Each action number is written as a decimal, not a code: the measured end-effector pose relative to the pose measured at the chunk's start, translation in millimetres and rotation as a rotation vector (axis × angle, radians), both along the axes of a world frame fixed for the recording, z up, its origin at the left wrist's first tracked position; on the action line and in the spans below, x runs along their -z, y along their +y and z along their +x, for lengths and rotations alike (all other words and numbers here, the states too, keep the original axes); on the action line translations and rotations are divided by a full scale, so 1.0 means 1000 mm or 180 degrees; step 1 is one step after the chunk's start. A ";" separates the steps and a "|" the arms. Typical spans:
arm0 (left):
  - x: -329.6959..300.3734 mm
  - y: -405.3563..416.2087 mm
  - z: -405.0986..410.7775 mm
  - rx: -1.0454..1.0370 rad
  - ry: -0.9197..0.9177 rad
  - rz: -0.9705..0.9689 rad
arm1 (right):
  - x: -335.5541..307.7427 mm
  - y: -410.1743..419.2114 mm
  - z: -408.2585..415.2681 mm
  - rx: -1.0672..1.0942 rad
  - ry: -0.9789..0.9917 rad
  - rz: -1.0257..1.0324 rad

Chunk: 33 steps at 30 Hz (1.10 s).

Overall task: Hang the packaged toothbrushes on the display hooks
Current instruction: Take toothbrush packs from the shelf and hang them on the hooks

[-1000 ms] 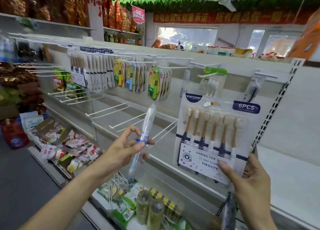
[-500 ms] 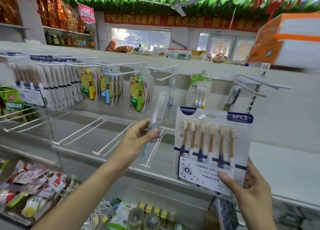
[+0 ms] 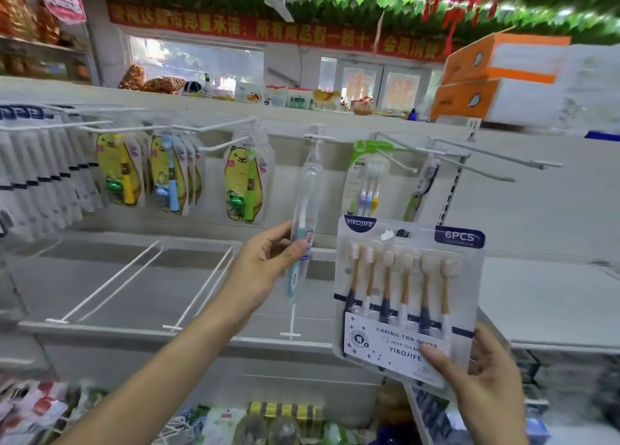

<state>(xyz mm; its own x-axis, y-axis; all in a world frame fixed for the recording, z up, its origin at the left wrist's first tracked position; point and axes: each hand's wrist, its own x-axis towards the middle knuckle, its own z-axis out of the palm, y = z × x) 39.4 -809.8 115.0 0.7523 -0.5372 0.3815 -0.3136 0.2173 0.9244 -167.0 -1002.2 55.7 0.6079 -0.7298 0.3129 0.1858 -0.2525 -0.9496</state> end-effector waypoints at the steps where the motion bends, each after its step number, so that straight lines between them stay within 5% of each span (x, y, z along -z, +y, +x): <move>1: -0.001 -0.001 0.002 0.0053 0.0000 0.0020 | 0.000 0.003 0.000 0.0025 0.0027 -0.0004; 33: 0.021 -0.108 0.169 -0.0237 0.0175 0.0610 | 0.001 0.045 0.019 0.0439 0.0167 0.0140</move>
<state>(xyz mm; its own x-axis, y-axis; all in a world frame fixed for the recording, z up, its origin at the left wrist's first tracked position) 208.1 -917.4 93.6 0.8095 -0.5380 0.2350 -0.2702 0.0140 0.9627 -147.9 -956.7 54.6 0.5154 -0.8198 0.2494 0.1021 -0.2301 -0.9678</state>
